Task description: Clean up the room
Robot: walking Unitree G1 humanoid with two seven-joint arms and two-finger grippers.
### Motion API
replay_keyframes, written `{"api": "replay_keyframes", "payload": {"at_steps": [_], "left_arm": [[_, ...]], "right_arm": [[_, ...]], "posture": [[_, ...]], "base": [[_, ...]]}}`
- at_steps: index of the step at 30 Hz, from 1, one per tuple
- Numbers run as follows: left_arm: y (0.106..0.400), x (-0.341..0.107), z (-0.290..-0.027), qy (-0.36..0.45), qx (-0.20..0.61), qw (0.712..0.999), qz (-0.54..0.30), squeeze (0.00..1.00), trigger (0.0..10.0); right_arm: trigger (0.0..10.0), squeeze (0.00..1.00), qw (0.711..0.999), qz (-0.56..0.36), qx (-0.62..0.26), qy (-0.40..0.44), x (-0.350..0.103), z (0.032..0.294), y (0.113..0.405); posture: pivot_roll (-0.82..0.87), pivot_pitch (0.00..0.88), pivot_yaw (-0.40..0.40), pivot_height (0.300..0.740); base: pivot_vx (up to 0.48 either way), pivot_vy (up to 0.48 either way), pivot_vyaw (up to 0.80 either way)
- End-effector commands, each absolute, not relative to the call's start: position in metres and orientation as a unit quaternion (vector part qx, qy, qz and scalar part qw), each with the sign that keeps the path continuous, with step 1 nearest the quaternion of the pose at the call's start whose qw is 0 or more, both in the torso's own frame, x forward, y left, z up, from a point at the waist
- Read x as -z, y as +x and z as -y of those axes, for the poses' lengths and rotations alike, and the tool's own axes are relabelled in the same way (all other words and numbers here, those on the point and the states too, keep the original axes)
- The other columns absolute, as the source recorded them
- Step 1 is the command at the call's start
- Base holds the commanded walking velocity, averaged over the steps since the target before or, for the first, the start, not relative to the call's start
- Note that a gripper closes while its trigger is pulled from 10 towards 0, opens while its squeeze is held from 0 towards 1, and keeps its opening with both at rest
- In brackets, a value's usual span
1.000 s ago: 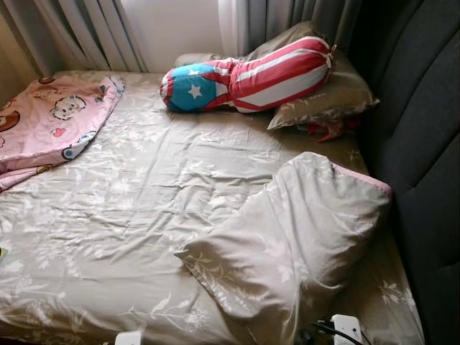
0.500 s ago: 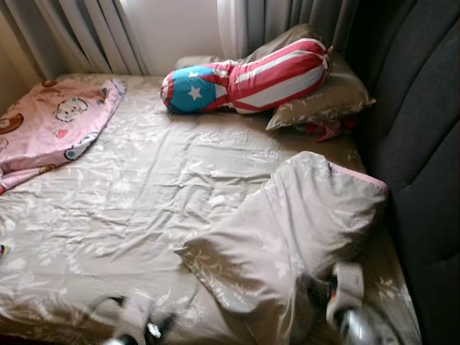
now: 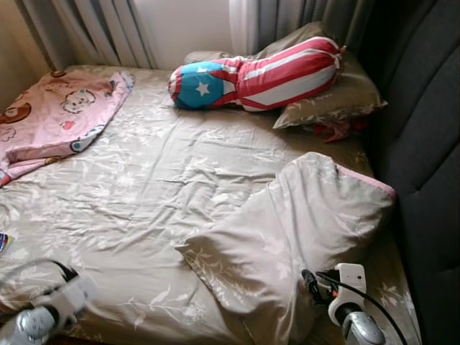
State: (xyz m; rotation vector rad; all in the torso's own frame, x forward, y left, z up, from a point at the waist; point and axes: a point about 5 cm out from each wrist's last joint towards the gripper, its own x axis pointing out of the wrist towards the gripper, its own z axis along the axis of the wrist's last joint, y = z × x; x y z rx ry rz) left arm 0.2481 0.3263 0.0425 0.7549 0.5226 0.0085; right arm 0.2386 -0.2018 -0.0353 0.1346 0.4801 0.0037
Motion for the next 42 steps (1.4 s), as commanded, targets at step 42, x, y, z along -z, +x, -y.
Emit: {"api": "replay_keyframes", "payload": {"at_steps": [42], "left_arm": [[0.299,-0.057,-0.183,0.014,0.012,1.0,-0.004,0.0,10.0]], "right_arm": [[10.0,0.0,0.991,-0.082,-0.021,0.103,-0.017,0.189,0.287]], "posture": [[-0.06,0.061,-0.046,0.74]], "base": [[0.0,0.0,0.0]]}}
